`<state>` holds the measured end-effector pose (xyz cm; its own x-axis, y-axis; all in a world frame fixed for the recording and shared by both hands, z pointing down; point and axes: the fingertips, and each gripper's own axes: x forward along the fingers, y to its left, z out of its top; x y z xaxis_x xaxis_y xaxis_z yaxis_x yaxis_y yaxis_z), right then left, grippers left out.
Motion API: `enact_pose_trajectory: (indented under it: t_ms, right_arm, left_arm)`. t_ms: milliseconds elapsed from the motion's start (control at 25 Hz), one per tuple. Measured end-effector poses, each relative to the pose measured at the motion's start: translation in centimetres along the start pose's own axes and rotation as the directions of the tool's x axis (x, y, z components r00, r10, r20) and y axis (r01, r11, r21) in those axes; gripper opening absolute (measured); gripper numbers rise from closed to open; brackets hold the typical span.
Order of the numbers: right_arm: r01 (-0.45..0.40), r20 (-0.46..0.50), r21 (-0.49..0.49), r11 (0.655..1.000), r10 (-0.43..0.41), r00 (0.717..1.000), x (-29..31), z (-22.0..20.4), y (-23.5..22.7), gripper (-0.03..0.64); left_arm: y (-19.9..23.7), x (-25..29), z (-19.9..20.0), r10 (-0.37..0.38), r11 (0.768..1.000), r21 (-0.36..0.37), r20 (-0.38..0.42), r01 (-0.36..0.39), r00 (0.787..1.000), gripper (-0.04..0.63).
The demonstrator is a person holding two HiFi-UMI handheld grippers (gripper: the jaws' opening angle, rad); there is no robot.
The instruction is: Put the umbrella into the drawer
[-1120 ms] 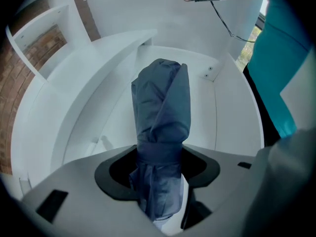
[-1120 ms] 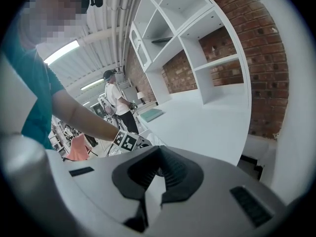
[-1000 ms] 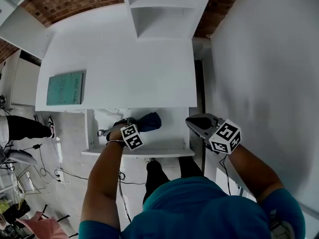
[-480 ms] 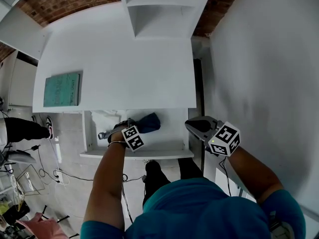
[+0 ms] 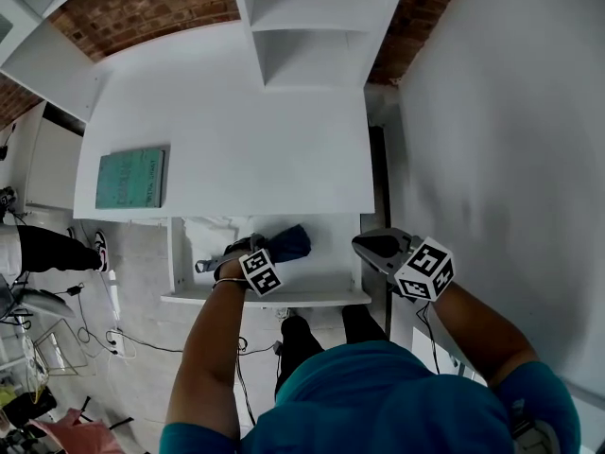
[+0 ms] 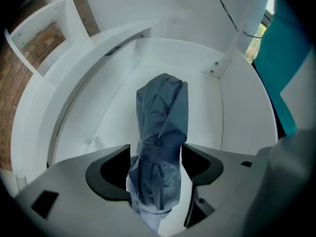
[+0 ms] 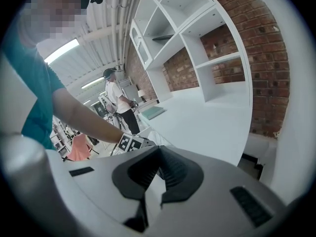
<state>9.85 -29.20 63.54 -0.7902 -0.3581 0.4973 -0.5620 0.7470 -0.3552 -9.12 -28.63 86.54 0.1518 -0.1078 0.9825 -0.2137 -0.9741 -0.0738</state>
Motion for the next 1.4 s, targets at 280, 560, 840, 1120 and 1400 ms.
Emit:
enact_pose_trajectory:
  t_ms: [280,560,840,1120,1400]
  right_arm:
    - [0.0,0.02,-0.04,0.999,0.001,1.0,-0.1,2.4,1.3,0.023]
    - [0.004,0.04,-0.079,0.997,-0.001,0.999,-0.2,5.2,2.2,0.023]
    - [-0.009,0.079,-0.136,0.991,0.02,0.997,-0.5,9.0,3.3,0.023]
    - [-0.03,0.12,-0.192,0.981,0.054,0.991,-1.0,12.7,5.3,0.023]
    - [-0.051,0.149,-0.232,0.971,0.087,0.985,-2.2,15.4,6.6,0.023]
  left_arm:
    - [0.9,-5.2,1.5,0.067,0.994,-0.095,0.14,-0.054,0.988,0.31]
    - [2.3,-13.4,2.3,0.192,0.967,-0.223,0.309,-0.125,0.931,0.31]
    - [3.2,-25.1,3.2,0.363,0.894,-0.435,0.573,-0.102,0.735,0.307]
    - [2.4,-34.8,0.8,0.524,0.786,-0.617,0.69,0.028,0.498,0.246]
    - [2.2,-39.3,-1.7,0.625,0.689,-0.7,0.706,0.191,0.333,0.153]
